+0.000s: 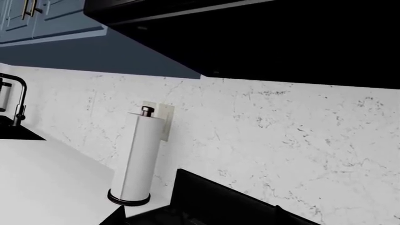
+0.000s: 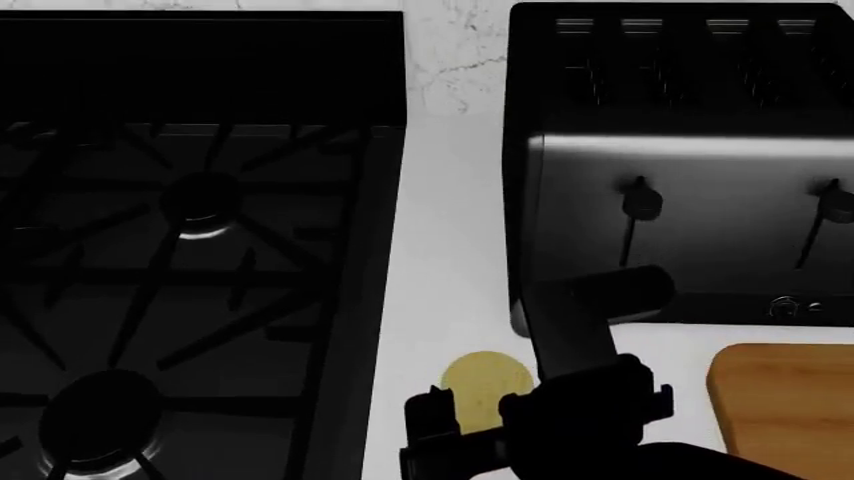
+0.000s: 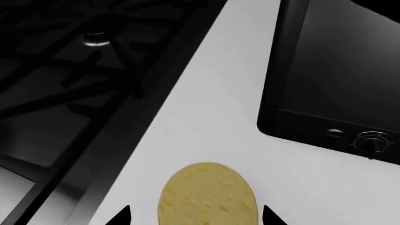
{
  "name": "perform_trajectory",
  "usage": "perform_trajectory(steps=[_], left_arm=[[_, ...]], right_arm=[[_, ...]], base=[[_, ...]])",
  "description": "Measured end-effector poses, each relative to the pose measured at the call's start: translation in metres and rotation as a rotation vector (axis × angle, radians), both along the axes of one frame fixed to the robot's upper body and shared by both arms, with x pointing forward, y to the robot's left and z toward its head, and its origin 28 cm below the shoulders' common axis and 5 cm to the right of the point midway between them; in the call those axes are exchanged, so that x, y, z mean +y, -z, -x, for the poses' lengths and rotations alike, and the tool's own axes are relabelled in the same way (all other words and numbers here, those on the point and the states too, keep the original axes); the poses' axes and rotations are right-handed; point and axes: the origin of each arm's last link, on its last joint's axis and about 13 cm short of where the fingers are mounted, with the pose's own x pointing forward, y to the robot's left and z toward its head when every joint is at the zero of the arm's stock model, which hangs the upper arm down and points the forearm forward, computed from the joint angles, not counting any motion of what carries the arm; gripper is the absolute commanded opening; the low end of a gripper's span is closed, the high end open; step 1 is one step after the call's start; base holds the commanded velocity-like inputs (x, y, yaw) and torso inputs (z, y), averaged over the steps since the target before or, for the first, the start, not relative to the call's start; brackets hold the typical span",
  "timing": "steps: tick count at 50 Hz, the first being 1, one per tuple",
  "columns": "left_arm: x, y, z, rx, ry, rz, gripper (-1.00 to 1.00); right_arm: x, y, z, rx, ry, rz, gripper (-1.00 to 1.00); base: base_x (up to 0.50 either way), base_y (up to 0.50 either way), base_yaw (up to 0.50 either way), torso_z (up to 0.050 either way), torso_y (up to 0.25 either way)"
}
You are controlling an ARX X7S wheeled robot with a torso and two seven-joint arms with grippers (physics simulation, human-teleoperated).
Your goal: Pick up the wedge of cheese and place it on the slice of bread to prepare a simple cheese on bread dish.
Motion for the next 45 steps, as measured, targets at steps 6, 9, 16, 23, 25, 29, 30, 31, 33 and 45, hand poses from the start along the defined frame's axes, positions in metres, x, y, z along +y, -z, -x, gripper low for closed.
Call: perform_trajectory(steps=[6,9,16,23,25,29,30,31,33,45], left_arm=[[0.0,0.0,0.0,0.0,-0.002,-0.002,1.0],[0.0,0.0,0.0,0.0,-0.002,-0.003,1.0],[0.0,0.0,0.0,0.001,-0.003,-0.006,1.0],[-0.001,0.0,0.0,0.001,-0.005,-0.007,1.0],[-0.001,0.0,0.0,0.0,-0.005,-0.007,1.0],[-0.001,0.0,0.001,-0.001,-0.005,-0.009,1.0],[-0.001,0.0,0.001,-0.002,-0.005,-0.01,1.0],[-0.001,0.0,0.001,-0.003,-0.005,-0.01,1.0],[-0.001,0.0,0.001,-0.004,-0.005,-0.01,1.0],[-0.001,0.0,0.001,-0.007,-0.003,-0.008,1.0]], right_arm=[[-0.001,0.002,0.0,0.004,0.0,0.0,1.0],[-0.001,0.003,-0.001,0.005,0.0,0.0,1.0],[-0.002,0.005,-0.002,0.009,-0.002,-0.002,1.0],[-0.003,0.008,-0.003,0.014,0.0,-0.004,1.0],[-0.003,0.009,-0.004,0.015,-0.002,-0.004,1.0],[-0.004,0.011,-0.006,0.018,-0.002,-0.007,1.0],[-0.004,0.011,-0.006,0.02,-0.002,-0.008,1.0],[-0.004,0.012,-0.006,0.021,-0.001,-0.008,1.0],[-0.004,0.013,-0.006,0.023,-0.001,-0.01,1.0],[-0.005,0.018,-0.008,0.035,0.0,-0.014,1.0]], base=[[0.0,0.0,0.0,0.0,0.0],[0.0,0.0,0.0,0.0,0.0],[0.0,0.0,0.0,0.0,0.0],[0.0,0.0,0.0,0.0,0.0],[0.0,0.0,0.0,0.0,0.0],[0.0,0.0,0.0,0.0,0.0],[0.0,0.0,0.0,0.0,0.0],[0.0,0.0,0.0,0.0,0.0],[0.0,0.0,0.0,0.0,0.0],[0.0,0.0,0.0,0.0,0.0]])
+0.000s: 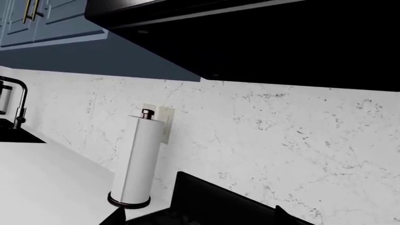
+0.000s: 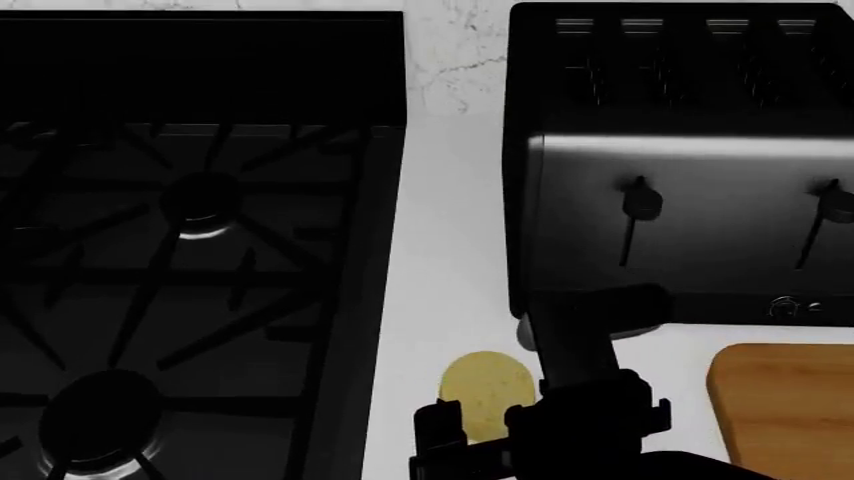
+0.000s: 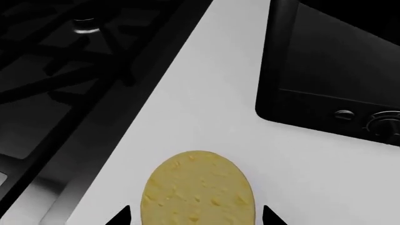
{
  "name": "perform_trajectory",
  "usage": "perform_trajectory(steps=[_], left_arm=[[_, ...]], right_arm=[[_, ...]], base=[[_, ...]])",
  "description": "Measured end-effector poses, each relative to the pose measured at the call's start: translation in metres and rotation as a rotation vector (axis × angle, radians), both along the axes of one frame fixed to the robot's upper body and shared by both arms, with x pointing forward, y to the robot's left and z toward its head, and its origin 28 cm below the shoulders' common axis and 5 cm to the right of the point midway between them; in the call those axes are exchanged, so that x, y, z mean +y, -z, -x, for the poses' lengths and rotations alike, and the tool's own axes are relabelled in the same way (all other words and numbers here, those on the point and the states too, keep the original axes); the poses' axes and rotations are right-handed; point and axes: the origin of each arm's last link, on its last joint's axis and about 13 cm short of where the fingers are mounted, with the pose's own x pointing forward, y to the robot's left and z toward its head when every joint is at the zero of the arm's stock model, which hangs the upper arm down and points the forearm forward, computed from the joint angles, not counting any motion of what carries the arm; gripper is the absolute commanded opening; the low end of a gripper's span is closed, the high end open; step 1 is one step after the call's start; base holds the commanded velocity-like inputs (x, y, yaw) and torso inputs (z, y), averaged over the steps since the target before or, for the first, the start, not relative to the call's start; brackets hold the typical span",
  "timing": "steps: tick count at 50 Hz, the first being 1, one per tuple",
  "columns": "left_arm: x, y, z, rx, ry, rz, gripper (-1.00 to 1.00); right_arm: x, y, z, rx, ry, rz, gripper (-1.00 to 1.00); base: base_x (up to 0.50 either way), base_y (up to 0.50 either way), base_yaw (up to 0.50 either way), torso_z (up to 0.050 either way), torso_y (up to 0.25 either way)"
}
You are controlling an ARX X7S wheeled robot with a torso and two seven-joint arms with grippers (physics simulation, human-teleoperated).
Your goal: Pick up the wedge of cheese and place it on the slice of bread to prepare a simple cheese on bread dish.
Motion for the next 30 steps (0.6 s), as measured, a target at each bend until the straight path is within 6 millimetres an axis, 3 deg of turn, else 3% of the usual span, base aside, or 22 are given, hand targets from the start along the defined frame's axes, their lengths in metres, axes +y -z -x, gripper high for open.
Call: perform_trajectory(steps=[30], left_arm=[[-0.0003,0.0001,-0.0001,-0.001,0.006,0.002,1.0]], right_arm=[[0.0001,0.0089,-0.0031,0.018,0.0,-0.008,1.0]], base=[[0.0,0.0,0.0,0.0,0.0]])
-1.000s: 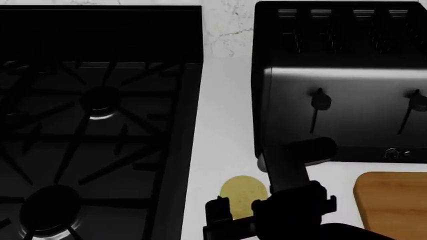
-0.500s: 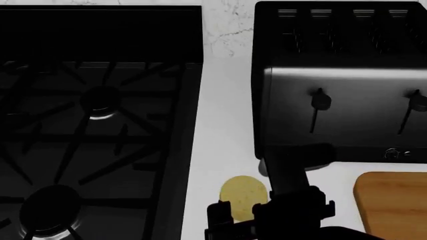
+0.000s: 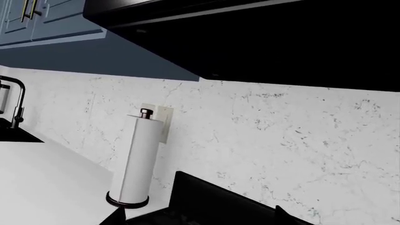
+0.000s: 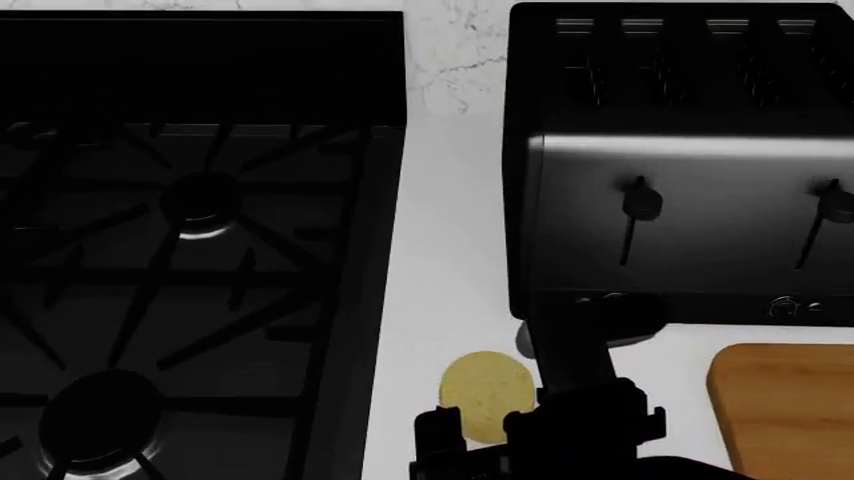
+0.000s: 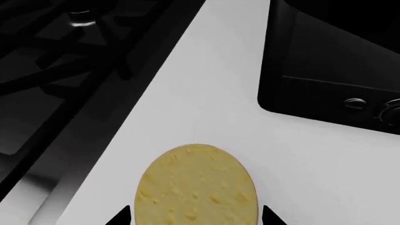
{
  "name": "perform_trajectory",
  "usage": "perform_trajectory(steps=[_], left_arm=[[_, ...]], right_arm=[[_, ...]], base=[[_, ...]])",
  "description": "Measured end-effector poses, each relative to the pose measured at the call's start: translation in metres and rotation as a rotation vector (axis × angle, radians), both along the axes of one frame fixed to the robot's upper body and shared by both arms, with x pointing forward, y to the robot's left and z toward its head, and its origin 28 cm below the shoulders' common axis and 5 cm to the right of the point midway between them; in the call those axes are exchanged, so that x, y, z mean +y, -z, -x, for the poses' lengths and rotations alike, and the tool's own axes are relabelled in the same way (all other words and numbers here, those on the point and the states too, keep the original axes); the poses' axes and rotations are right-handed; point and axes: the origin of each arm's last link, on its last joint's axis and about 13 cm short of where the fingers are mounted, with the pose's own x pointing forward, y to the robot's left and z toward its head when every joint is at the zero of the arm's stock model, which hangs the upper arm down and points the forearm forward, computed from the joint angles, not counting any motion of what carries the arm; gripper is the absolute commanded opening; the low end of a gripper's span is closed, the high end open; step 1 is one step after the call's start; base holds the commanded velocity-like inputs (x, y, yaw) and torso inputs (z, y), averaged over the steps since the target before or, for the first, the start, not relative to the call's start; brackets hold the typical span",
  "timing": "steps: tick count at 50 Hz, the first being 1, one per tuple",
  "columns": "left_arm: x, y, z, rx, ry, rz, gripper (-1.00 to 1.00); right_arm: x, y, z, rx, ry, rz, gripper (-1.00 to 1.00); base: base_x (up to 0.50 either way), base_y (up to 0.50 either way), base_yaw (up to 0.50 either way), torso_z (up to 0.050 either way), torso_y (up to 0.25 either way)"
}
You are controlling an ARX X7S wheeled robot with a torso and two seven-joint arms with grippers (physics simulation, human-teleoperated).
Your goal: Pick up the wedge of cheese and place it on the slice of bread to prepare a simple cheese on bread dish.
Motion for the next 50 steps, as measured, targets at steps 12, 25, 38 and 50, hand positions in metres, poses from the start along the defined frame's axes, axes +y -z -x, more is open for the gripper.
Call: perform_trajectory(steps=[12,25,38,50], left_arm=[[0.0,0.0,0.0,-0.002,0.002,0.004,1.0],[0.001,0.0,0.0,-0.004,0.003,0.007,1.0],[0.001,0.0,0.001,-0.004,0.004,0.008,1.0],[0.001,0.0,0.001,-0.004,0.005,0.008,1.0]], right_arm=[[0.001,0.001,-0.002,-0.003,0.001,-0.001,1.0],[0.002,0.002,-0.001,-0.01,0.007,0.0,-1.0],[0.002,-0.007,0.006,-0.042,0.004,0.0,-1.0],[-0.005,-0.051,0.023,-0.158,0.046,0.001,-1.0]], base=[[0.0,0.0,0.0,0.0,0.0],[0.0,0.0,0.0,0.0,0.0],[0.0,0.0,0.0,0.0,0.0],[0.0,0.0,0.0,0.0,0.0]])
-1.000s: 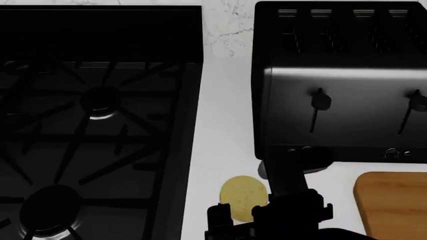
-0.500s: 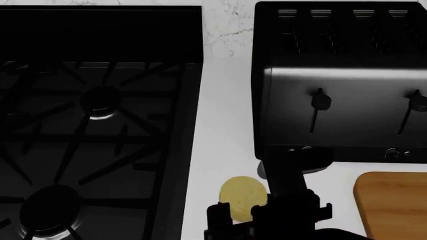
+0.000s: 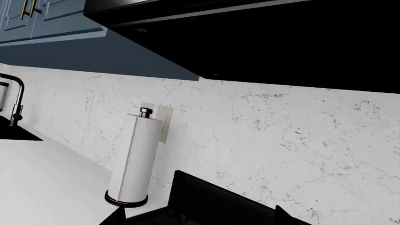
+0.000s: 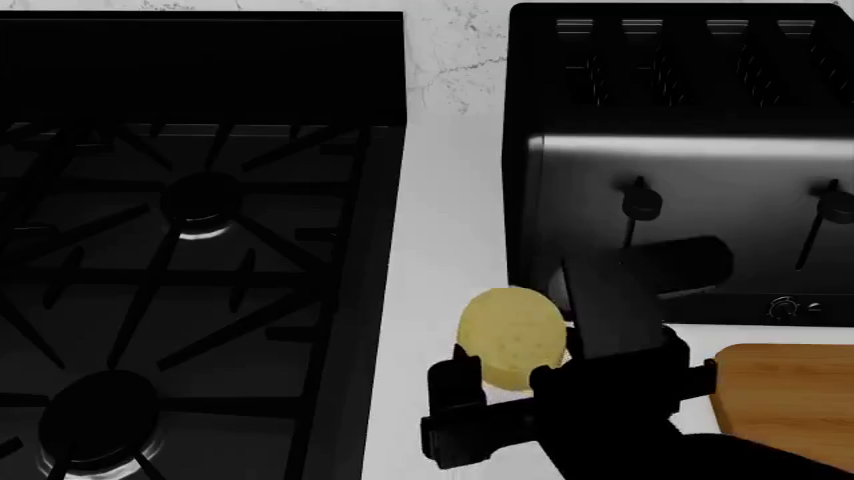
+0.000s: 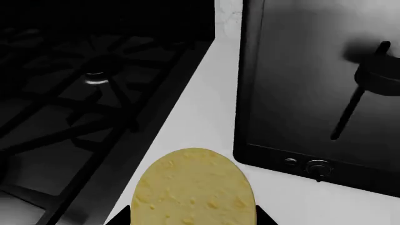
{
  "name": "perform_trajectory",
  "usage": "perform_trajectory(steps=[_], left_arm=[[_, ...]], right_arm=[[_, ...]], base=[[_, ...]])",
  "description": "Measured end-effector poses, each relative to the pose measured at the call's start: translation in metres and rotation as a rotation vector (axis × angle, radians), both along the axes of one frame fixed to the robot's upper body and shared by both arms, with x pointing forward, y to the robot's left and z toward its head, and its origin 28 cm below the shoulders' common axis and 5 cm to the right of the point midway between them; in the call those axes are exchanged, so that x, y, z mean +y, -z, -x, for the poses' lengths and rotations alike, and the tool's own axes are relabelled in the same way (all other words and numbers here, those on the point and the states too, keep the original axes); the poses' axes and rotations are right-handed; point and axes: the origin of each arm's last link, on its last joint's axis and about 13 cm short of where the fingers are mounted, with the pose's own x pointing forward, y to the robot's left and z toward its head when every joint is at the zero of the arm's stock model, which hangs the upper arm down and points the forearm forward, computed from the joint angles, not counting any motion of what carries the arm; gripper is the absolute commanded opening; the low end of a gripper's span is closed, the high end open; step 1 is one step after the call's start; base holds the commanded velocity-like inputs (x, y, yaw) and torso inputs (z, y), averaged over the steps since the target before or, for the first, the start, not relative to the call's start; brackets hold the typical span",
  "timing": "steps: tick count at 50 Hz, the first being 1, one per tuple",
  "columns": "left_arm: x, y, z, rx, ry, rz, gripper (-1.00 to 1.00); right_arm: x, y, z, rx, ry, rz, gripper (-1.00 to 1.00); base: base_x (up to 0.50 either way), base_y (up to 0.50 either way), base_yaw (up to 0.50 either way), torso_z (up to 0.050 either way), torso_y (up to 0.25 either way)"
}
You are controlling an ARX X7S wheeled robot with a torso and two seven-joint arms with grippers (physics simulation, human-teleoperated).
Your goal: Pick up the wedge of cheese and place it on the slice of bread to prepare a simple cheese on bread dish.
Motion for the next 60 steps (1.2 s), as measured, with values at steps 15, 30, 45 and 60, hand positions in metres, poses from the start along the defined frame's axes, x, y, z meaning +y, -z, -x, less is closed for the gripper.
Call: perform_trajectory(steps=[15,30,45,60], left_arm=[[0.0,0.0,0.0,0.001,-0.001,-0.002,1.0],[0.0,0.0,0.0,0.001,0.0,-0.005,1.0],[0.0,0.0,-0.001,0.003,-0.001,-0.01,1.0],[-0.001,0.0,-0.001,0.006,-0.002,-0.018,1.0]], right_arm=[[-0.017,-0.056,0.04,-0.179,0.099,0.04,-1.0],[-0.035,-0.081,0.078,-0.281,0.229,0.039,-1.0],[-0.062,-0.091,0.11,-0.326,0.413,-0.009,-1.0],[-0.079,-0.096,0.124,-0.336,0.548,-0.012,-1.0]], base=[[0.0,0.0,0.0,0.0,0.0],[0.0,0.0,0.0,0.0,0.0],[0.0,0.0,0.0,0.0,0.0],[0.0,0.0,0.0,0.0,0.0]])
